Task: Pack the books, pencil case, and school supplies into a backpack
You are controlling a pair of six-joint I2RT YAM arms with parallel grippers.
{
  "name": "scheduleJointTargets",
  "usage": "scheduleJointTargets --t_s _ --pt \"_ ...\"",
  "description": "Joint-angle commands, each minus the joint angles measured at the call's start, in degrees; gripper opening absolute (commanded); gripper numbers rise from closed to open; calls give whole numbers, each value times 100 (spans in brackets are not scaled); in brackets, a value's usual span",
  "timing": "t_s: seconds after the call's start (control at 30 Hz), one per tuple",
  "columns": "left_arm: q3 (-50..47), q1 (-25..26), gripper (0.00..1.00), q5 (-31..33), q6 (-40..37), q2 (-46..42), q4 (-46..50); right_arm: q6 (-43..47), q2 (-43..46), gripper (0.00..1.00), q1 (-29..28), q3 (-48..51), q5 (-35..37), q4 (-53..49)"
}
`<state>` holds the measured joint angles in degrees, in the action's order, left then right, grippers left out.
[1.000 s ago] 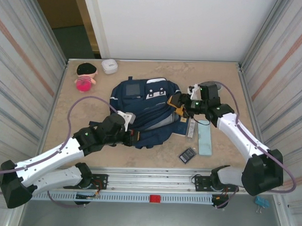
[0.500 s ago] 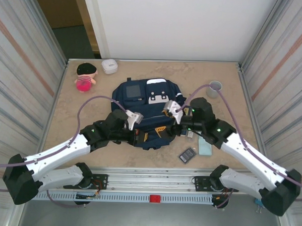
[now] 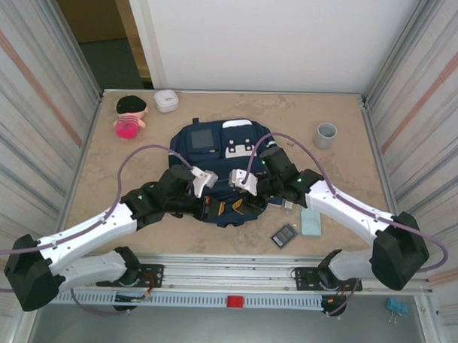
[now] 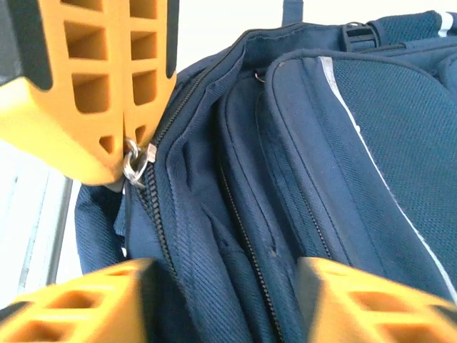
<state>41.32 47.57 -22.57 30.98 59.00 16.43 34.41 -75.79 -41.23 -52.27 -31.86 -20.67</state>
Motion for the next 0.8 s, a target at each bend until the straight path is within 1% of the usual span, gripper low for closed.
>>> scheduleJointTargets --t_s 0.0,0.03,0.07,0.17,0.23,0.33,0.43,0.63,0.77 --pt "325 -55 0 37 -365 -56 115 427 -44 15 1 -239 21 -204" --pt "381 -91 0 235 -441 -68 395 487 17 3 45 -257 63 -253" --pt "441 -148 0 405 -514 -72 667 544 117 0 100 -266 77 -327" --pt "516 -412 0 838 -644 -153 1306 866 469 0 315 -266 -132 -655" --pt "502 -694 0 1064 -733 -204 1662 1168 698 0 473 -257 -311 -906" --pt "424 -1169 0 1189 -813 -225 1962 1511 909 0 667 -289 -479 -1160" --pt "329 -1531 0 1193 -942 -168 1958 1673 1019 0 808 -444 -702 -1362" --pt "300 -2016 0 1884 -974 241 1807 1924 1222 0 972 -655 -1196 -1593" --pt "193 -2399 0 2131 -933 580 1390 1995 1226 0 1008 -789 -1286 -1780"
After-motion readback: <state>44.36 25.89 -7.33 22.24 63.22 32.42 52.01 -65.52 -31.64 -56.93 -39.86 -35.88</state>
